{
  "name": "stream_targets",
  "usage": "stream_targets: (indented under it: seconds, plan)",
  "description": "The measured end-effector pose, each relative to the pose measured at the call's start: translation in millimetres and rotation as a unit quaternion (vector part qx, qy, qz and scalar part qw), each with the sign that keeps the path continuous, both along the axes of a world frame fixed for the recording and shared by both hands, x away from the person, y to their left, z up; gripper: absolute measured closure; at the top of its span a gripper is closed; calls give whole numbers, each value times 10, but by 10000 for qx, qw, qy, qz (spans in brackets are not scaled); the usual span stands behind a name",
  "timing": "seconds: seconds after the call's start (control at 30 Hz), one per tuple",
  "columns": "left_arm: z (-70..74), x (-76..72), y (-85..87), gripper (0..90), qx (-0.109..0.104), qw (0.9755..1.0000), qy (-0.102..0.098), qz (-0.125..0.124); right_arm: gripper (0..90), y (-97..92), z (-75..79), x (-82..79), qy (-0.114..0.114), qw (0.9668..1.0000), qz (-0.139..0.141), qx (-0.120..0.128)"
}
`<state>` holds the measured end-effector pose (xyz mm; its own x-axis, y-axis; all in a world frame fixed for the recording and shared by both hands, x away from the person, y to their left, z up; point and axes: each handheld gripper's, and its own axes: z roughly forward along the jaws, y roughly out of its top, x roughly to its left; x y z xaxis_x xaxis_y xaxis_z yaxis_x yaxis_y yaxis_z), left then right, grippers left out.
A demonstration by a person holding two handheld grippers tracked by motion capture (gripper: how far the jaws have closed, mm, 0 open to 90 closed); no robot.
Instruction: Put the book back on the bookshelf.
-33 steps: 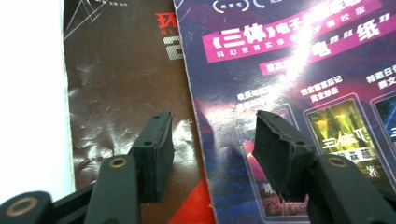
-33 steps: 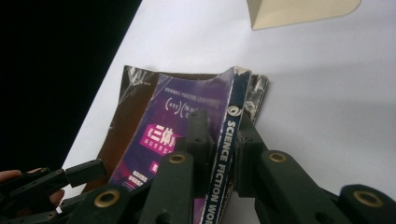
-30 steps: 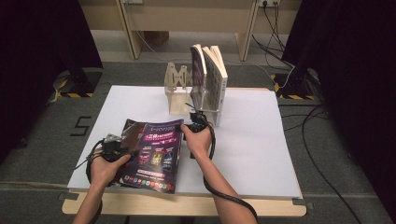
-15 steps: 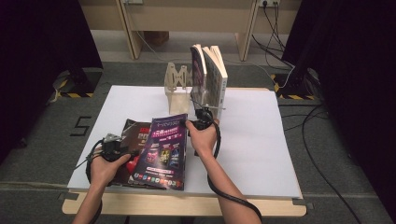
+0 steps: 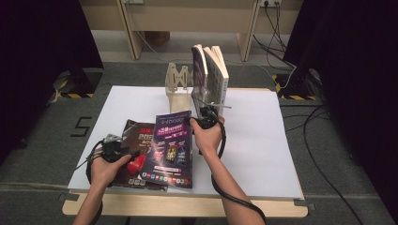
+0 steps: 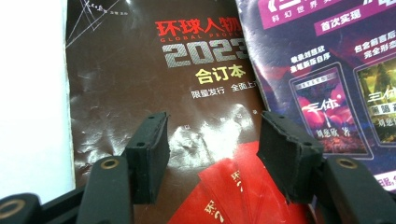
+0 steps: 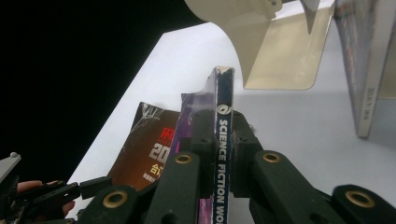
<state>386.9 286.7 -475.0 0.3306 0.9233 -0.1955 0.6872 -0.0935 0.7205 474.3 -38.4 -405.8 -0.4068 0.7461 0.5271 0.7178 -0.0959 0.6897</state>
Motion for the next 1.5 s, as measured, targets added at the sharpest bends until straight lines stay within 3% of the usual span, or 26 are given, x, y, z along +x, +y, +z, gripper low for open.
stream_targets:
  seconds: [0.9, 1.5]
  plan:
    - [18, -8, 5, 423, 22, 10000, -18, -12, 844, -168, 211, -71, -438, 9988, -212, -95]
    - [14, -8, -2, 423, 34, 10000, -33, -6, 845, -287, 346, -115, -623, 9974, -366, 6]
